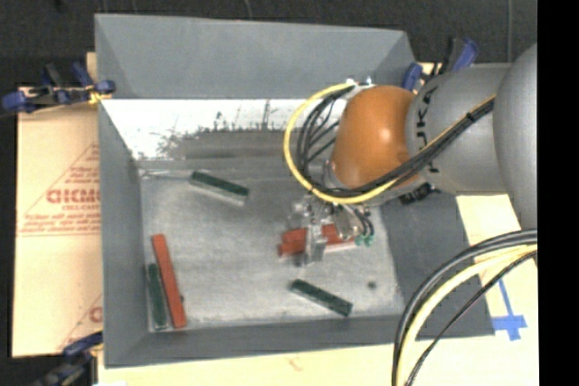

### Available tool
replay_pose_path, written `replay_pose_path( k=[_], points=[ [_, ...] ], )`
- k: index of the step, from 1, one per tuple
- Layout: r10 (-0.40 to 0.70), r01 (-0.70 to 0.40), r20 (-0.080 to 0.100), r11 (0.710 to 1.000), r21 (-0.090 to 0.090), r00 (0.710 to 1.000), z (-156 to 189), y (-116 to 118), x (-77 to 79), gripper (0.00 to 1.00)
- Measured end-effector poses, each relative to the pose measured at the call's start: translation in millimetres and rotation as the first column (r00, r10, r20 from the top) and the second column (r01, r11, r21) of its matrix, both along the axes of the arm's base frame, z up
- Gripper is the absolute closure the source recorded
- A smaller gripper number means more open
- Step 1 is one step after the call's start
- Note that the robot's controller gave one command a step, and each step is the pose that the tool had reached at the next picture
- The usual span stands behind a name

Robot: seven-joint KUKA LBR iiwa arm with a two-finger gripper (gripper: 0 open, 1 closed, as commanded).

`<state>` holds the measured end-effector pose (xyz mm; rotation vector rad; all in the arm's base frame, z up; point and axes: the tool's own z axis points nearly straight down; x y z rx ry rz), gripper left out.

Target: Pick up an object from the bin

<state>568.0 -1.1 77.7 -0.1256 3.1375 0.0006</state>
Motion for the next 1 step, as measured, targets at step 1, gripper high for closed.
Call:
replay_pose_path(
  k=[1],
  points=[
    [-0.001, 0.001, 0.000, 1.000, 0.000, 1.000, 0.0, 0.0, 0.0, 1.00]
  ],
)
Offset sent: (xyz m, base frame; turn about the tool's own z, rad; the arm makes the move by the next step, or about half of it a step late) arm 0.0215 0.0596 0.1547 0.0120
